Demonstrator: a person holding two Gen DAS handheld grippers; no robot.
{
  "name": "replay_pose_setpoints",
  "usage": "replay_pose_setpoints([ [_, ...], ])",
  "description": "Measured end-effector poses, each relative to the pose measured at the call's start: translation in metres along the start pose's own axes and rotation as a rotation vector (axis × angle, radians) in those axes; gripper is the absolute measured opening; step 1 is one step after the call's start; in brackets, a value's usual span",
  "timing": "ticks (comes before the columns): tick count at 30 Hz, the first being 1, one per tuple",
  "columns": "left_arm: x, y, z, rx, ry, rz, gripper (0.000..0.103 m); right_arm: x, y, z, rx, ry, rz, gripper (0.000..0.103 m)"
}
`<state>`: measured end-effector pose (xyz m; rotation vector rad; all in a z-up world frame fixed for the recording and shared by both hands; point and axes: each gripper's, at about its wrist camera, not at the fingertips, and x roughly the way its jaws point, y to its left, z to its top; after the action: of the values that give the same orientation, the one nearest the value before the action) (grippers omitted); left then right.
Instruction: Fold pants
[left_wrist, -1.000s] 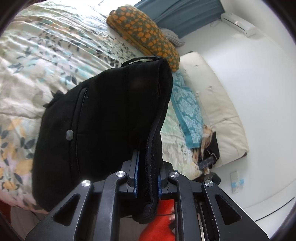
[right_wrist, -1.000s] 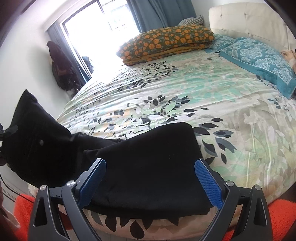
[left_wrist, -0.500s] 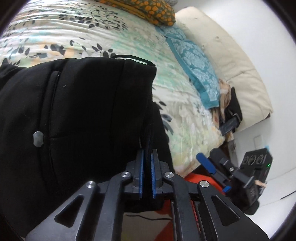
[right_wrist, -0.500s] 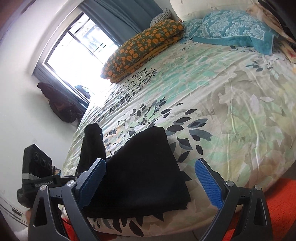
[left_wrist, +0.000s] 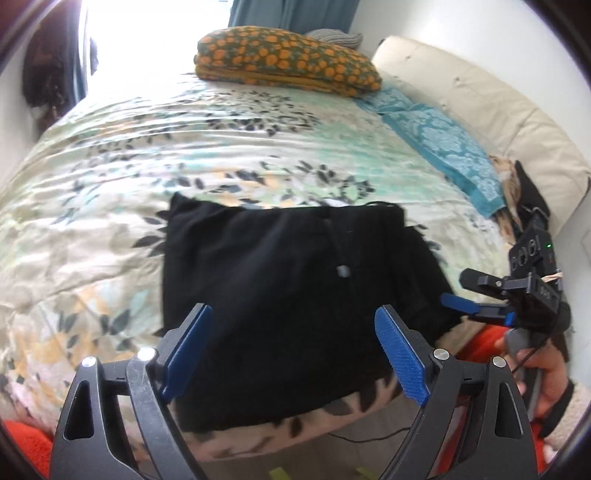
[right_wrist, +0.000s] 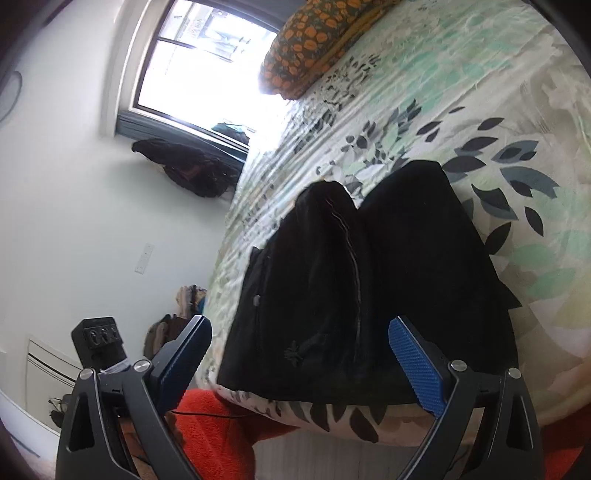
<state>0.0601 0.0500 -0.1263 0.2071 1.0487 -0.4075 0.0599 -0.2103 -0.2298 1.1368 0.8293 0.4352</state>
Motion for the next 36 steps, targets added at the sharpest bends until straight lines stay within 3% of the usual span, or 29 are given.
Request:
replay_pose_setpoints([
  [2, 0.006, 0.017, -0.013, -0.016, 0.012, 0.041, 0.09, 0.017, -0.001, -0.001, 0.009, 0.056, -0.036, 0.094],
  [7, 0.014, 0.025, -0.038, -0.043, 0.04, 0.064, 0.09, 0.046, 0.015, -0.004, -0.067, 0.13, -0.115, 0.094],
  [10, 0.012, 0.023, -0.038, -0.044, 0.028, 0.073, 0.09, 0.056, 0.024, -0.008, -0.097, 0.153, -0.078, 0.087],
  [11, 0.01, 0.023, -0.037, -0.048, 0.016, 0.075, 0.09, 0.055, 0.028, -0.01, -0.128, 0.149, -0.087, 0.08],
  [13, 0.008, 0.025, -0.035, -0.06, 0.001, 0.078, 0.09, 0.057, 0.035, -0.012, -0.189, 0.145, -0.134, 0.039],
  [14, 0.008, 0.026, -0.034, -0.067, 0.0, 0.079, 0.09, 0.058, 0.037, -0.012, -0.215, 0.137, -0.203, 0.019],
  [17, 0.007, 0.024, -0.034, -0.069, -0.003, 0.084, 0.09, 0.048, 0.047, -0.012, -0.213, 0.096, -0.18, 0.018],
  [21, 0.0, 0.015, -0.032, -0.046, -0.033, 0.079, 0.09, 0.011, 0.07, -0.01, -0.232, -0.021, -0.073, 0.017],
  [24, -0.003, 0.006, -0.029, -0.021, -0.046, 0.069, 0.09, -0.007, 0.069, -0.007, -0.222, -0.082, -0.087, 0.017],
  [31, 0.006, -0.005, -0.035, 0.019, -0.023, 0.064, 0.09, -0.034, 0.001, -0.006, -0.01, -0.139, -0.224, 0.017],
  [36, 0.009, -0.007, -0.037, 0.032, -0.016, 0.059, 0.09, -0.052, -0.001, -0.002, -0.032, -0.182, -0.264, 0.017],
])
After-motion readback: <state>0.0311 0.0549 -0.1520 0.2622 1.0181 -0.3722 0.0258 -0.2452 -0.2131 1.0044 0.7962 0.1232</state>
